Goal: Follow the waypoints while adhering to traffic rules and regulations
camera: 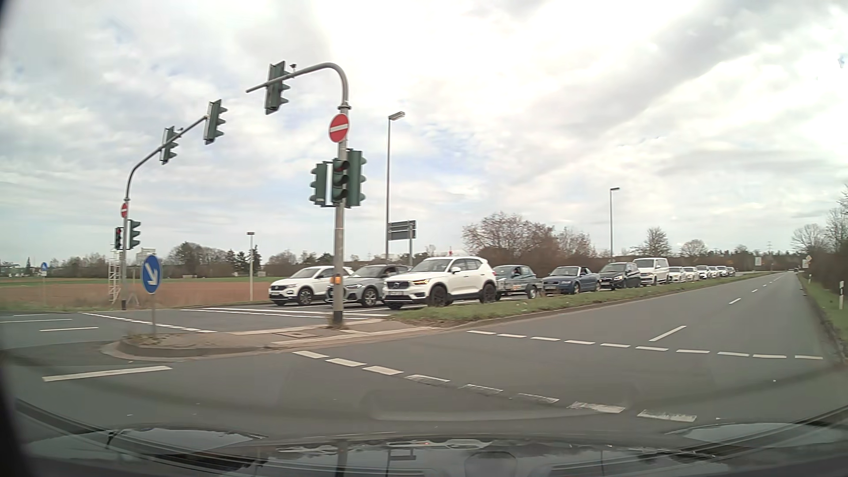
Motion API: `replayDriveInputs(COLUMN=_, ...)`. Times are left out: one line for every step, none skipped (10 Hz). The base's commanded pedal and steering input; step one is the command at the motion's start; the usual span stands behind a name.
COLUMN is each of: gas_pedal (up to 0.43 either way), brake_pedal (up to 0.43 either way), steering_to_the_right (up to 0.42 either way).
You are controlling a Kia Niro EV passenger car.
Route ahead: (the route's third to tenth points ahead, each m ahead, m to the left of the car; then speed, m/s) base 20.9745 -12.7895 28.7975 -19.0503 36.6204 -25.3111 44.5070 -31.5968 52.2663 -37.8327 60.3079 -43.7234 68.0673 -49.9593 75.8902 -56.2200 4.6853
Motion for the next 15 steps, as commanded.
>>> replayDriveInputs(gas_pedal=0.169, brake_pedal=0.000, steering_to_the_right=0.489)
replayDriveInputs(gas_pedal=0.177, brake_pedal=0.000, steering_to_the_right=0.488)
replayDriveInputs(gas_pedal=0.177, brake_pedal=0.000, steering_to_the_right=0.480)
replayDriveInputs(gas_pedal=0.197, brake_pedal=0.000, steering_to_the_right=0.464)
replayDriveInputs(gas_pedal=0.220, brake_pedal=0.000, steering_to_the_right=0.441)
replayDriveInputs(gas_pedal=0.240, brake_pedal=0.000, steering_to_the_right=0.416)
replayDriveInputs(gas_pedal=0.240, brake_pedal=0.000, steering_to_the_right=0.389)
replayDriveInputs(gas_pedal=0.248, brake_pedal=0.000, steering_to_the_right=0.350)
replayDriveInputs(gas_pedal=0.280, brake_pedal=0.000, steering_to_the_right=0.305)
replayDriveInputs(gas_pedal=0.299, brake_pedal=0.000, steering_to_the_right=0.258)
replayDriveInputs(gas_pedal=0.319, brake_pedal=0.000, steering_to_the_right=0.209)
replayDriveInputs(gas_pedal=0.319, brake_pedal=0.000, steering_to_the_right=0.159)
replayDriveInputs(gas_pedal=0.319, brake_pedal=0.000, steering_to_the_right=0.130)
replayDriveInputs(gas_pedal=0.331, brake_pedal=0.000, steering_to_the_right=0.097)
replayDriveInputs(gas_pedal=0.331, brake_pedal=0.000, steering_to_the_right=0.075)
